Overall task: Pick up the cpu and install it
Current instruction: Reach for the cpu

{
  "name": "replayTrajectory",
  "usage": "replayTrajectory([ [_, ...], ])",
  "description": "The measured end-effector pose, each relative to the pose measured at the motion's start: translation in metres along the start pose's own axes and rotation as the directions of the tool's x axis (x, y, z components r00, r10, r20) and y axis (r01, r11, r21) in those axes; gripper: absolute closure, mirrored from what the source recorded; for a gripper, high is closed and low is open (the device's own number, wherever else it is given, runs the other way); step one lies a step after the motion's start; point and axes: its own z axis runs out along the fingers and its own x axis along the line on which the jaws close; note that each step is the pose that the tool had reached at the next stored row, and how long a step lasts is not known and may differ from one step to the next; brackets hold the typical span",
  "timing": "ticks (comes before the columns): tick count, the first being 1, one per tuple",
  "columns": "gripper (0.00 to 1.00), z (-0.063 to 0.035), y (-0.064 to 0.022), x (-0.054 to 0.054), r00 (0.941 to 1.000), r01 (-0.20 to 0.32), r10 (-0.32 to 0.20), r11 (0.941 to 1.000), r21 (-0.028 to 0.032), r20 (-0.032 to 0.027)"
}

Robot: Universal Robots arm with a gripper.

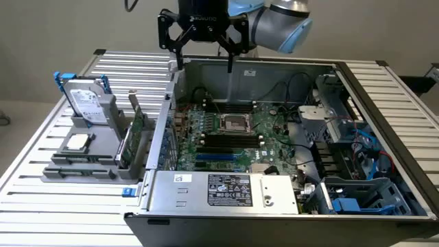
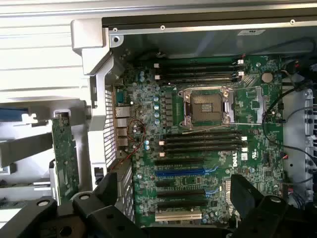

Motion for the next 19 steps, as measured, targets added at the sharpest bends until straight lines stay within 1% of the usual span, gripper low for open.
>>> replayTrajectory([
  [13,0.01,0.0000,0.0000,0.0000,1.0000,0.000,0.000,1.0000,-0.0001,0.0000],
  [14,0.03,0.0000,0.0000,0.0000,1.0000,0.000,0.000,1.0000,0.0000,0.0000],
  [16,0.16,0.0000,0.0000,0.0000,1.0000,0.000,0.000,1.0000,0.0000,0.0000],
  [17,0.16,0.0000,0.0000,0.0000,1.0000,0.000,0.000,1.0000,0.0000,0.0000],
  [19,0.28,0.0000,0.0000,0.0000,1.0000,0.000,0.000,1.0000,-0.0001,0.0000],
])
